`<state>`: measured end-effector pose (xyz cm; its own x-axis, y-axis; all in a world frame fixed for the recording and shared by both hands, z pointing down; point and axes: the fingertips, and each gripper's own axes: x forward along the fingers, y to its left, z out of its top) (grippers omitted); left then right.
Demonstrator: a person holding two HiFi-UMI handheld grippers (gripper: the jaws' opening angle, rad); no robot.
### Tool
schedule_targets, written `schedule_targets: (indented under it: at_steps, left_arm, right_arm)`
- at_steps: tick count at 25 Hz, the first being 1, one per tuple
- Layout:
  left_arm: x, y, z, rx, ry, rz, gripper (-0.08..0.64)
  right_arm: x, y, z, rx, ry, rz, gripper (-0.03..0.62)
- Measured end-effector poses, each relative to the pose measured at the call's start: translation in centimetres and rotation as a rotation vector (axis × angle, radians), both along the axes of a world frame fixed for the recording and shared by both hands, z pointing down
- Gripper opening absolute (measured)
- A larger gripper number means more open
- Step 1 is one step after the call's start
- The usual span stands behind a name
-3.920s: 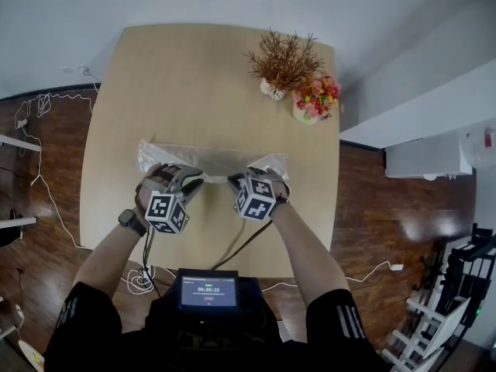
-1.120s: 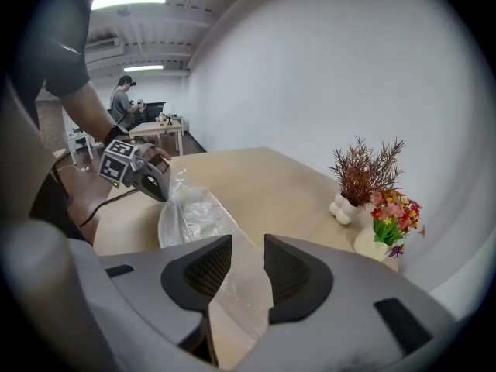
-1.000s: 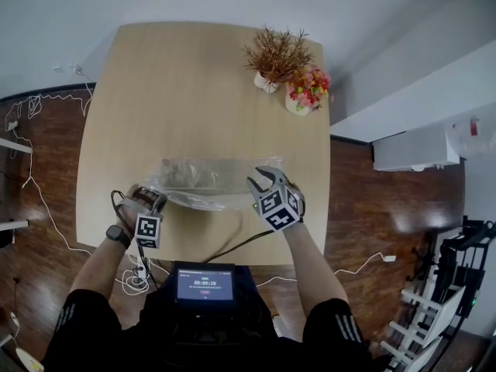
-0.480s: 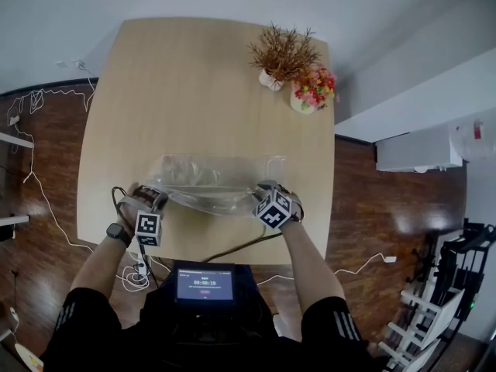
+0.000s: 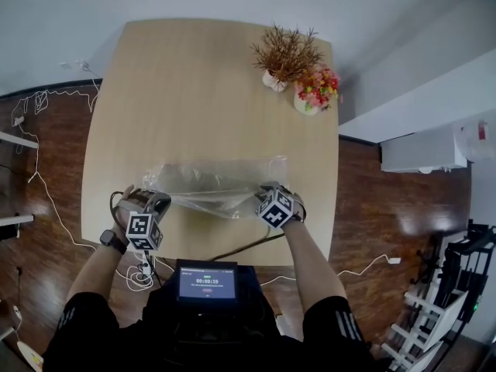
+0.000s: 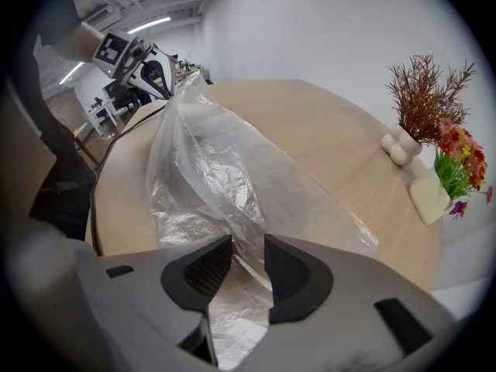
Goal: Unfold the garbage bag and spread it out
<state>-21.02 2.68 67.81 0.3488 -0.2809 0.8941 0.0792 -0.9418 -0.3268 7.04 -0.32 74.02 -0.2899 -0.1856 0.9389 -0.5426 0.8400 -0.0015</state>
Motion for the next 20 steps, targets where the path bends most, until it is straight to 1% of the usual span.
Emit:
schedule_targets:
  at_steps: [1, 3, 5, 7, 11, 15, 17, 18, 20]
  left_arm:
    - [0.1, -0.1, -0.6, -0.003, 0.017, -0.012, 0.023]
    - [0.0, -0.2, -1.4, -0.014, 0.03, -0.024, 0.057]
    - [-0.4, -0.2, -1.7, -0.028, 0.023, -0.027, 0.097]
    - [-0.9, -0.4, -2.0, -0.025, 0.01, -0.03, 0.118]
    - [-1.5, -2.1, -3.4, 0.006, 0.012, -0.084, 0.118]
    - [-1.0, -5.3, -4.5, 0.042, 0.014, -0.146, 0.114]
    - [-0.7, -6.8, -4.2, 0.033, -0.016, -0.16, 0.109]
    - [-0.7, -7.3, -3.6, 0.015, -0.048, -0.153, 0.104]
    - [-1.3, -7.4, -1.6, -0.05, -0.151, -0.112, 0.104]
  right_arm:
    - [0.0, 0.0, 0.1, 0.0, 0.001, 0.003, 0.16]
    - [0.0, 0.1, 0.2, 0.0, 0.01, 0.003, 0.16]
    - [-0.1, 0.2, 0.2, 0.001, 0.015, 0.003, 0.16]
    - [-0.1, 0.2, 0.1, 0.003, 0.016, 0.002, 0.158]
    - [0.0, 0.4, 0.4, -0.005, 0.018, -0.005, 0.158]
    - [0.0, 0.3, 0.3, 0.0, 0.019, 0.001, 0.158]
    - [-0.1, 0.4, 0.2, -0.001, 0.017, -0.001, 0.158]
    - [-0.1, 0.4, 0.2, -0.001, 0.016, -0.001, 0.158]
    - [-0.1, 0.5, 0.3, -0.002, 0.019, -0.001, 0.158]
